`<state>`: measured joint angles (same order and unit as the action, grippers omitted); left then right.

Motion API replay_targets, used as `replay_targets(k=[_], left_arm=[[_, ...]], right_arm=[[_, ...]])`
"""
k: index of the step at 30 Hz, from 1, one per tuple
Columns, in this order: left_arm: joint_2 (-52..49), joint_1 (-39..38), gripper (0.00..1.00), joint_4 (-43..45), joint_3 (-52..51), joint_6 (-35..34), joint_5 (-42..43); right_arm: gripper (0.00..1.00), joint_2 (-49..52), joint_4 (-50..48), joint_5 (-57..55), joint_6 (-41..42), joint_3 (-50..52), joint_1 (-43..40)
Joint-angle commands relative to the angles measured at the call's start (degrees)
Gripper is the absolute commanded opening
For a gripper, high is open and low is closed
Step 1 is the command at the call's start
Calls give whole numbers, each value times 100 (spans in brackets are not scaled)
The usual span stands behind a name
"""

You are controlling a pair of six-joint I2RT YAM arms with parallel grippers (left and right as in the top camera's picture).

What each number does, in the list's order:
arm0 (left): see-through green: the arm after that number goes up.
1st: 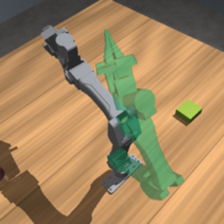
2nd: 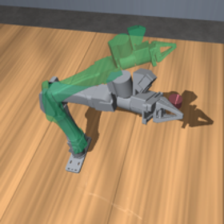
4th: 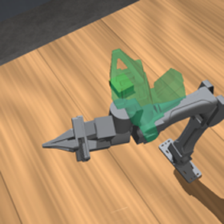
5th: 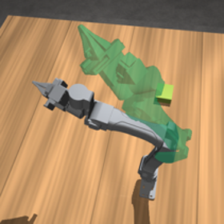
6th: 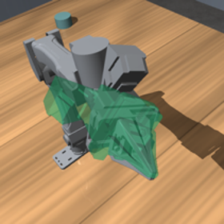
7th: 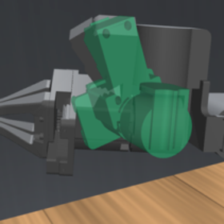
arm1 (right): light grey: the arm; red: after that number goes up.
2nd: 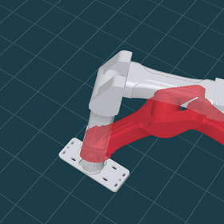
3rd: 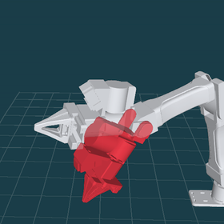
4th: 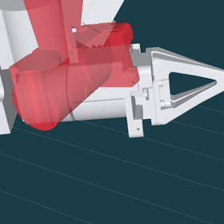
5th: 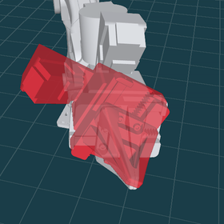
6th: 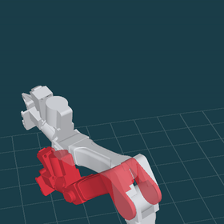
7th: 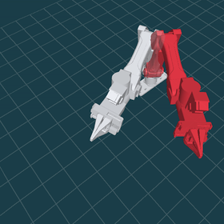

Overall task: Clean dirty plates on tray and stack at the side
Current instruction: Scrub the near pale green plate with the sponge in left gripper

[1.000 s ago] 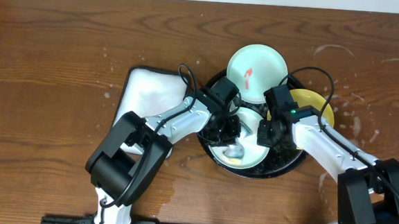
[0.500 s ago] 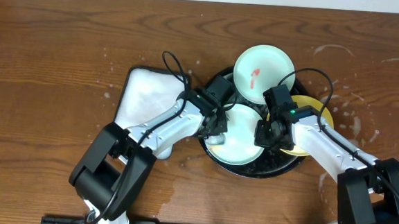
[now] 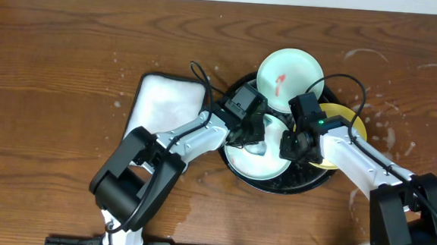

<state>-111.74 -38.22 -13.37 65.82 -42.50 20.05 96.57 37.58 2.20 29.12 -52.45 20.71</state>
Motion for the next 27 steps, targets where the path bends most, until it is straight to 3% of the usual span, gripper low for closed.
replay_targets(k=[1,7,13,17,27], left_arm=[[-415,-208,8,-59,-81,-109,914],[-415,-262,8,68,-81,-109,1668],[-422,-269,9,227,-81,109,1615],[-422,-251,9,437,-81,535,675],[-420,348,7,264,-72,695,-833]], right_arm=[[1,94,33,-323,-2,57,35],[1,92,33,-323,-2,57,35],[1,92,33,-323,-2,57,35],[1,92,31,-323,-2,57,35],[1,92,39,-323,-2,57,35]])
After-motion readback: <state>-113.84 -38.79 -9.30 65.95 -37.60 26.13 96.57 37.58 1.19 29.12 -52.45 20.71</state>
